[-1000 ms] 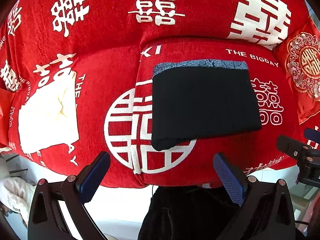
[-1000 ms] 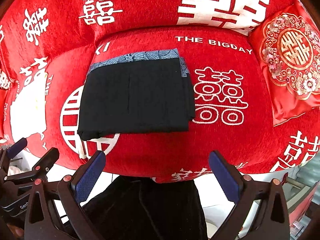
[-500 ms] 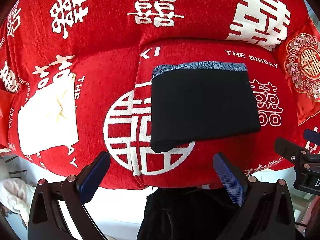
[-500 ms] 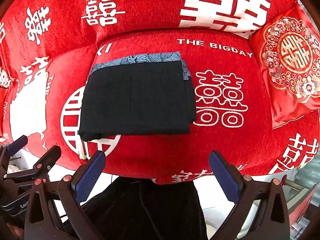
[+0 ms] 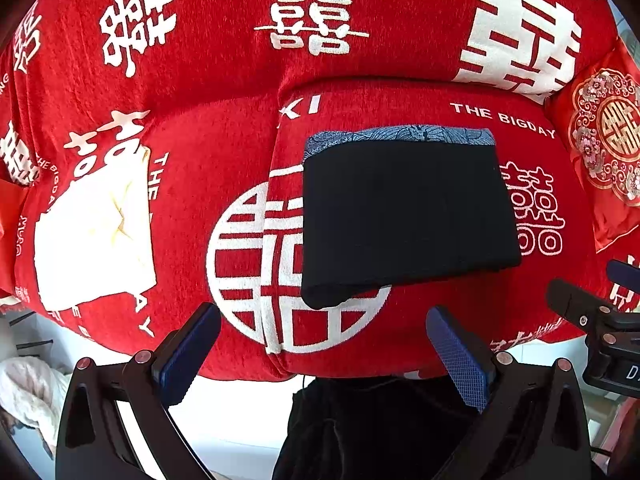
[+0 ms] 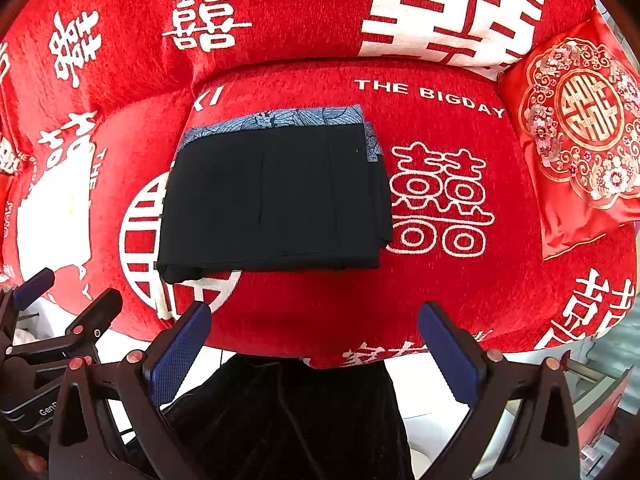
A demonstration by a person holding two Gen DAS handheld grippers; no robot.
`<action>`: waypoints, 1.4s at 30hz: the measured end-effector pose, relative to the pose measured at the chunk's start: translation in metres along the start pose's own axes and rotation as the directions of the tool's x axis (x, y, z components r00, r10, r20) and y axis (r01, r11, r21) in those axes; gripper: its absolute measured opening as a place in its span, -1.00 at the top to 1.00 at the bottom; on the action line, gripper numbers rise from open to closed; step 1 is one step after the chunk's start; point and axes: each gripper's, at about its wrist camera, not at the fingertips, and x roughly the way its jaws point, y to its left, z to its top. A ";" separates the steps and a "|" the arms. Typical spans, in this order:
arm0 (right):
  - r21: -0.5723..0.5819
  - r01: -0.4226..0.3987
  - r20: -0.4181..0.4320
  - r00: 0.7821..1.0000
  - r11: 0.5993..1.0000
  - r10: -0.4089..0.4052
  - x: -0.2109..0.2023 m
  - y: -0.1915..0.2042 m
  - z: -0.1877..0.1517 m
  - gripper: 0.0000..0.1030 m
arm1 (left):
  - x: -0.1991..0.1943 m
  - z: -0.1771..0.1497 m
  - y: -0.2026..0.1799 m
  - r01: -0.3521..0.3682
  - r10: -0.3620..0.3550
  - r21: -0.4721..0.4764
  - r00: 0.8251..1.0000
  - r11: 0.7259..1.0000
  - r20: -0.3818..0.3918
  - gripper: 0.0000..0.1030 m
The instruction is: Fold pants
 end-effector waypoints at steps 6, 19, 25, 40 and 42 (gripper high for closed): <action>-0.004 0.006 0.005 1.000 1.000 -0.006 -0.001 0.000 0.003 -1.00 | 0.001 0.003 -0.002 0.000 0.000 0.003 1.000 1.000 0.003 -1.00; -0.005 0.010 0.004 1.000 1.000 -0.010 0.000 -0.002 0.009 -1.00 | 0.003 0.007 -0.007 -0.007 0.008 0.013 1.000 1.000 -0.007 -1.00; -0.006 0.009 0.004 1.000 1.000 -0.009 0.000 -0.002 0.010 -1.00 | 0.004 0.009 -0.007 -0.008 0.008 0.013 1.000 1.000 -0.010 -1.00; -0.010 0.009 -0.001 1.000 1.000 -0.009 0.004 0.002 0.013 -1.00 | 0.005 0.009 -0.007 -0.013 0.013 0.010 1.000 1.000 -0.005 -1.00; -0.008 0.009 -0.001 1.000 1.000 -0.009 0.004 0.003 0.011 -1.00 | 0.006 0.009 -0.007 -0.014 0.014 0.011 1.000 1.000 -0.007 -1.00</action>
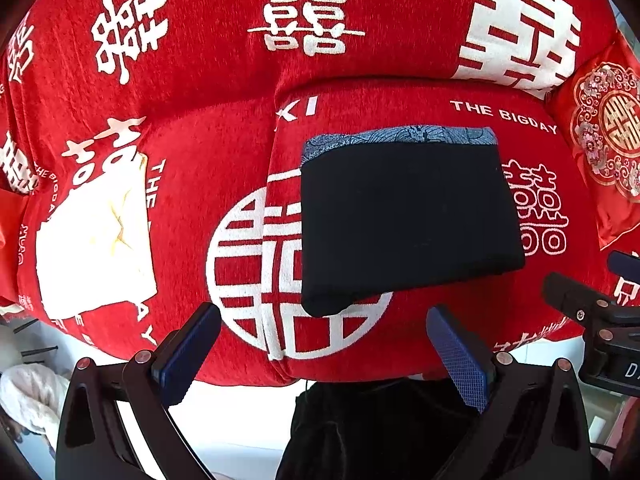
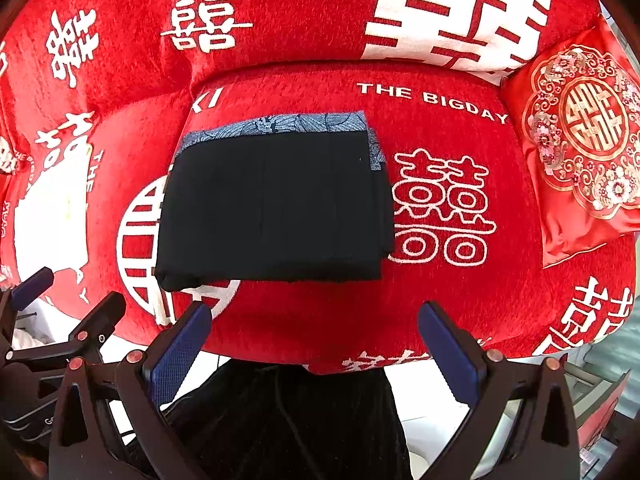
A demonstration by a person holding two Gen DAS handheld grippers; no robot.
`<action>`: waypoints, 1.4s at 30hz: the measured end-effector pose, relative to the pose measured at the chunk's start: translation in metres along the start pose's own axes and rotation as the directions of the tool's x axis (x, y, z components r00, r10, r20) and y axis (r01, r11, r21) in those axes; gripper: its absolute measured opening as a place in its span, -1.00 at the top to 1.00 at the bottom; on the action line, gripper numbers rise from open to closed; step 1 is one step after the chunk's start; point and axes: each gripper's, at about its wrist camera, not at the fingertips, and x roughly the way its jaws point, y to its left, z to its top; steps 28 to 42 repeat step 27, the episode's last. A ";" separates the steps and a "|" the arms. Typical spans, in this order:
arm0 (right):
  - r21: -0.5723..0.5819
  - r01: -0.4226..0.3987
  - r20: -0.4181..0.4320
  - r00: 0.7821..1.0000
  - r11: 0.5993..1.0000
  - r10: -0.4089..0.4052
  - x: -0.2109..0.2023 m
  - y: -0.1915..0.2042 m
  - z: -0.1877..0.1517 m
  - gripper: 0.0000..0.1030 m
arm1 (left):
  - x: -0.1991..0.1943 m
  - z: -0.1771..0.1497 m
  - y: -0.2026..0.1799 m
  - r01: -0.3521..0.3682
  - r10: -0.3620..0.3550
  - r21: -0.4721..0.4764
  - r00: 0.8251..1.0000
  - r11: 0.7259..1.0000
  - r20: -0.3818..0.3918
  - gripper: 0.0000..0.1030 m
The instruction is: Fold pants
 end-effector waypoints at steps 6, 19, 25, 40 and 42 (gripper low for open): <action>-0.003 -0.001 0.001 1.000 1.000 0.001 0.000 0.001 0.000 -1.00 | 0.000 0.000 0.001 -0.007 0.007 -0.007 1.000 1.000 0.001 -1.00; -0.003 -0.001 0.000 1.000 1.000 0.001 0.000 -0.003 0.001 -1.00 | 0.000 -0.002 -0.002 0.007 -0.007 -0.005 1.000 1.000 -0.002 -1.00; 0.000 -0.001 0.003 1.000 1.000 0.001 -0.001 -0.003 0.001 -1.00 | -0.004 -0.003 -0.004 0.020 -0.020 0.002 1.000 1.000 0.024 -1.00; 0.003 -0.001 0.004 1.000 1.000 0.001 -0.001 -0.004 0.000 -1.00 | -0.004 -0.002 -0.003 0.026 -0.026 -0.004 0.999 1.000 0.020 -1.00; 0.003 -0.001 0.004 1.000 1.000 0.001 -0.001 -0.004 0.000 -1.00 | -0.004 -0.002 -0.003 0.026 -0.026 -0.004 0.999 1.000 0.020 -1.00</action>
